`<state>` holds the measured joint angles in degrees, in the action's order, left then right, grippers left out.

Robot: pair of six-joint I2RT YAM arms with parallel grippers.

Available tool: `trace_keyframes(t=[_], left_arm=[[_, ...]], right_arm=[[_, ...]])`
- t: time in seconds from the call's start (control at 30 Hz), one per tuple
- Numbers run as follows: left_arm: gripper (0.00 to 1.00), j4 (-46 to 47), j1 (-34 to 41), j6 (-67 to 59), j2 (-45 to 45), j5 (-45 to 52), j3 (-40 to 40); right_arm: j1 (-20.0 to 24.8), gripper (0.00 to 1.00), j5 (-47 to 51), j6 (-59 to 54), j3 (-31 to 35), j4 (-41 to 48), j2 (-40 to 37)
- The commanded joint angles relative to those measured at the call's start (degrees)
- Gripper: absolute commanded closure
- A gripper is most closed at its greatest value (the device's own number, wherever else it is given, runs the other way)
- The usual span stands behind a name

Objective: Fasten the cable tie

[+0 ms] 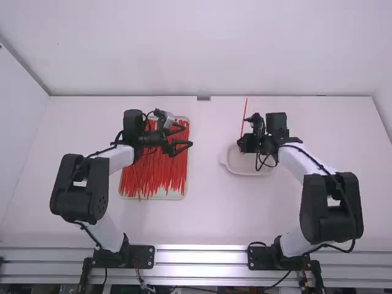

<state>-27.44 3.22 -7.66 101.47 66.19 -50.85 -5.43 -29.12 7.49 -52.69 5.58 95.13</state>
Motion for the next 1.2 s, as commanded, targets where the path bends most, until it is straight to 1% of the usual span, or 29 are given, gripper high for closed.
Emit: trace_keyframes(t=[0.0, 0.07, 0.17, 0.27, 0.3, 0.37, 0.4, 0.47, 0.5, 0.53, 0.67, 0.77, 0.83, 0.93, 1.0, 1.03, 1.17], left_arm=[[0.01, -0.02, 0.09, -1.18, 0.55, 0.17, -1.27], [0.01, 0.0, 0.11, -1.18, 0.55, 0.17, -1.27], [0.01, 0.09, 0.11, -1.14, 0.55, 0.37, -1.27], [0.01, 0.26, 0.09, -1.09, 0.55, 0.37, -1.27], [0.01, 0.15, 0.11, -0.74, 0.55, 0.37, -1.27], [0.01, 0.02, 0.09, -0.74, 0.55, 0.33, -1.27], [0.01, 0.02, 0.09, -0.72, 0.55, 0.35, -1.27], [0.01, 0.24, 0.11, -0.68, 0.55, 0.37, -1.27], [0.01, 0.26, 0.09, -0.68, 0.52, 0.42, -1.27], [0.01, 0.0, 0.11, 0.22, 0.48, 0.37, -1.27], [0.01, -0.13, -0.24, 2.27, -1.07, 0.35, -1.27], [0.01, 0.94, -0.2, 2.27, -2.62, 0.35, -1.27], [0.01, 2.75, 0.09, 2.27, -4.63, 0.33, -1.27], [0.01, 6.29, 0.15, 2.27, -7.39, -0.2, -1.27], [0.01, 8.35, 0.31, 2.29, -9.05, -1.73, -1.27], [0.01, 10.82, 0.63, 2.29, -10.8, -3.98, -1.27], [0.01, 15.13, 0.96, 2.27, -13.73, -7.04, -1.27]], right_arm=[[0.13, 1.0, 3.87, 3.8, 3.87, -4.15, -0.94], [-0.31, 1.0, 7.23, 6.1, 6.56, -8.07, -0.94], [-0.68, 1.0, 9.99, 6.91, 9.33, -11.65, -0.94], [-0.44, 1.0, 10.1, 6.78, 10.78, -13.22, -0.94], [-0.46, 0.93, 10.1, 6.27, 11.04, -13.22, -0.94], [-0.48, 0.71, 10.19, 5.73, 11.04, -12.96, -0.94], [-0.59, 0.64, 10.38, 5.81, 11.02, -12.92, -0.94], [-0.61, 0.56, 11.43, 5.77, 10.93, -12.94, -0.94], [-0.59, 0.49, 12.15, 5.79, 10.73, -12.96, -0.94], [-0.55, 0.46, 12.35, 5.79, 10.45, -12.9, -0.96], [-0.98, 0.46, 12.31, 5.75, 9.22, -11.39, -2.36], [-1.6, 0.42, 12.59, 5.07, 8.33, -9.4, -4.15], [-2.03, 0.35, 12.55, 5.68, 7.19, -6.56, -6.47], [-2.25, 0.31, 12.48, 6.21, 6.32, -2.64, -9.73], [-2.12, 0.3, 12.48, 6.23, 6.08, -0.37, -12.0], [-2.12, 0.3, 12.48, 6.23, 6.03, 1.25, -14.03], [-2.27, 0.29, 12.5, 7.23, 6.1, 4.52, -17.88]])
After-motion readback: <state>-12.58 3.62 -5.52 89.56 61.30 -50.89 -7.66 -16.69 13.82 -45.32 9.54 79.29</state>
